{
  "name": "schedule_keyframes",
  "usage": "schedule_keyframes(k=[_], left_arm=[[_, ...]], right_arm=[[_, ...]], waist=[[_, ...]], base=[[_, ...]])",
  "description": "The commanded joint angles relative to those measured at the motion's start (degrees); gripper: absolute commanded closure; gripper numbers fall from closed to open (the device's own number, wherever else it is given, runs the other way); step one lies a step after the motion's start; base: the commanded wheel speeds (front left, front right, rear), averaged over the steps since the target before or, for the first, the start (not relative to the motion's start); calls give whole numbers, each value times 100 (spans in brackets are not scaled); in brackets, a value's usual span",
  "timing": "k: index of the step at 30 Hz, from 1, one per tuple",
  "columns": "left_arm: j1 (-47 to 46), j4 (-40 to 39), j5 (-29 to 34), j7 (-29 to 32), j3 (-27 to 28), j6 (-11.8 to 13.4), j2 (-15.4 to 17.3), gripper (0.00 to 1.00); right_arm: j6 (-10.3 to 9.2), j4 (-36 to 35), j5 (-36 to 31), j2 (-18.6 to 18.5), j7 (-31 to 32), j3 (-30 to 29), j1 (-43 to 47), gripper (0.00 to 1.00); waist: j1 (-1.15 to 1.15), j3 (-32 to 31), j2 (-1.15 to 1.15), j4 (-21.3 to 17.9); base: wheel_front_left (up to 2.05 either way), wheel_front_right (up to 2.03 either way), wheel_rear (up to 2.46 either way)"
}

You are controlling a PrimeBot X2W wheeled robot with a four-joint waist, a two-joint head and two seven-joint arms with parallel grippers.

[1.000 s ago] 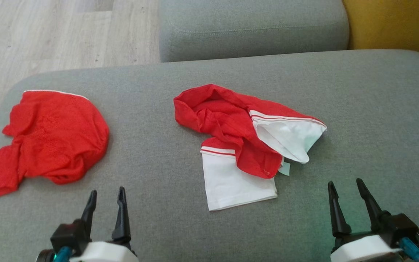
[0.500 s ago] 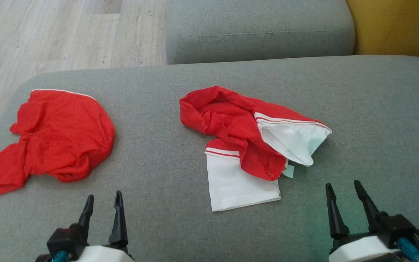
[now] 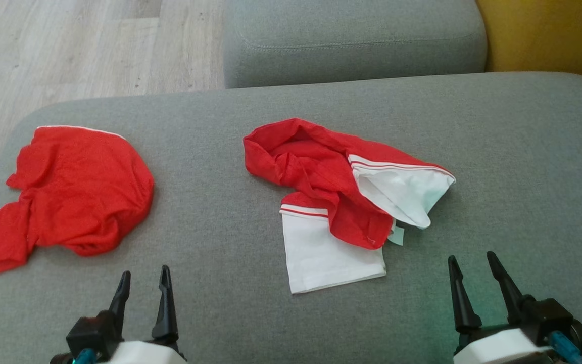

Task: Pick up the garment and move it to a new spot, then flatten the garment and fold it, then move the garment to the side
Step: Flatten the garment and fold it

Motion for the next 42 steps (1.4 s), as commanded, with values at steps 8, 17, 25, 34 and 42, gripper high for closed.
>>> schedule_keyframes(k=[8, 17, 25, 34, 42], left_arm=[[-457, -225, 12, -71, -179, -55, -38, 0], [-1383, 299, -85, -18, -1572, -362, -38, 0], [-2584, 1343, -372, 423, -2919, -396, -38, 0], [-3650, 2059, -729, 890, -3923, -77, -38, 0], [-4129, 2692, -885, 1037, -4307, 357, -38, 0]], right_arm=[[44, -157, 35, -28, -62, 195, -233, 0], [44, -192, 44, -28, -62, 340, -424, 0], [44, -259, 177, -28, -62, 533, -793, 0], [44, -232, 279, -28, -62, 644, -1002, 0], [44, -227, 380, -28, -62, 691, -1070, 0]], waist=[[0, 73, 0, -139], [0, 348, 0, -496], [0, 885, 0, -1023], [0, 1196, 0, -1443], [0, 1245, 0, -1645]], base=[[0, 0, 0], [0, 0, 0], [0, 0, 0], [0, 0, 0], [0, 0, 0]])
